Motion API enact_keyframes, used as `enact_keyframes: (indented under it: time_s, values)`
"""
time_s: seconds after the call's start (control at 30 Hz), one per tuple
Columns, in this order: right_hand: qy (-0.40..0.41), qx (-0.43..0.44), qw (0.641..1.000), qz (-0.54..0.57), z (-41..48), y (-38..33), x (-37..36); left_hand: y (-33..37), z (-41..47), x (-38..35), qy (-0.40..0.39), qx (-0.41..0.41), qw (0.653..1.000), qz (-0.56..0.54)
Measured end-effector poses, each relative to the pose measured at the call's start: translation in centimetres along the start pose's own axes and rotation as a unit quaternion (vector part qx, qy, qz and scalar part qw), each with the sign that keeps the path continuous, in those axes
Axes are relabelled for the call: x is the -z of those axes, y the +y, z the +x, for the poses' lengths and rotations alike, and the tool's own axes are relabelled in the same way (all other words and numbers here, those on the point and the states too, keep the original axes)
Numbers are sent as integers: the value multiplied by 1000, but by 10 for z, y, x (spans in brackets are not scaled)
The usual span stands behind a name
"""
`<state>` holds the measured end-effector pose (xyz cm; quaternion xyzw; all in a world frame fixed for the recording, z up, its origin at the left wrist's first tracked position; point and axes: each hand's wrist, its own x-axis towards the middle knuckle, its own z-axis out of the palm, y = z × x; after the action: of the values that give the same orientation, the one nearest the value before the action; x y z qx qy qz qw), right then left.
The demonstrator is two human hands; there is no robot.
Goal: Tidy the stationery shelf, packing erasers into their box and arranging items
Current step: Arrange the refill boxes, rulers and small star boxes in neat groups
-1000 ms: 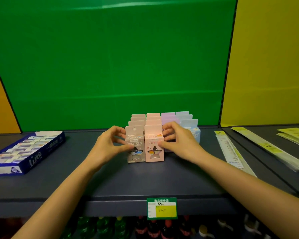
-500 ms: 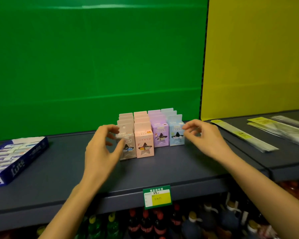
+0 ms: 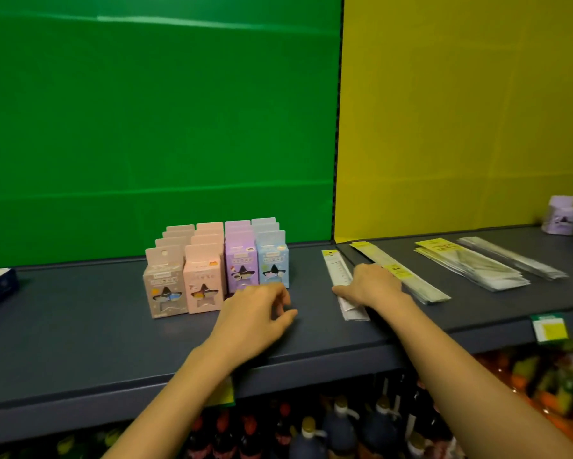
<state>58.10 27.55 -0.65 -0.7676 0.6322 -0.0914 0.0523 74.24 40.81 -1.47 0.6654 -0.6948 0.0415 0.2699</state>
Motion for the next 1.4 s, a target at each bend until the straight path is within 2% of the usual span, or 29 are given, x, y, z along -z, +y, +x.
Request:
enact_keyframes:
  time_s: [0.2,0.4,0.57,0.67,0.87,0.97,1.13,1.2,1.33,1.4]
  values:
    - [-52,44,997,31,11,18,8,49,38,-37,-61,105,988,97]
    - [-1,92,992,82,0,72,29,90,71,-78,-62,208,967,136]
    - [28,115,984,131,5,117,34,98,92,-76,-118,275,953,49]
    - [42,113,979,163,7,136,35,96,99,-71,-162,286,944,26]
    - [57,101,971,209,13,156,38,98,104,-71,-205,235,950,16]
    - [65,86,968,228,16,165,43,96,104,-79,-187,203,961,27]
    - [99,59,953,279,20,190,47,91,107,-75,-41,188,981,-12]
    - [100,42,949,296,21,201,47,98,109,-72,-9,185,981,-55]
    - [93,22,939,332,30,224,51,121,116,-79,-26,197,955,-220]
    - [91,22,933,349,36,235,55,133,120,-88,-25,202,948,-243]
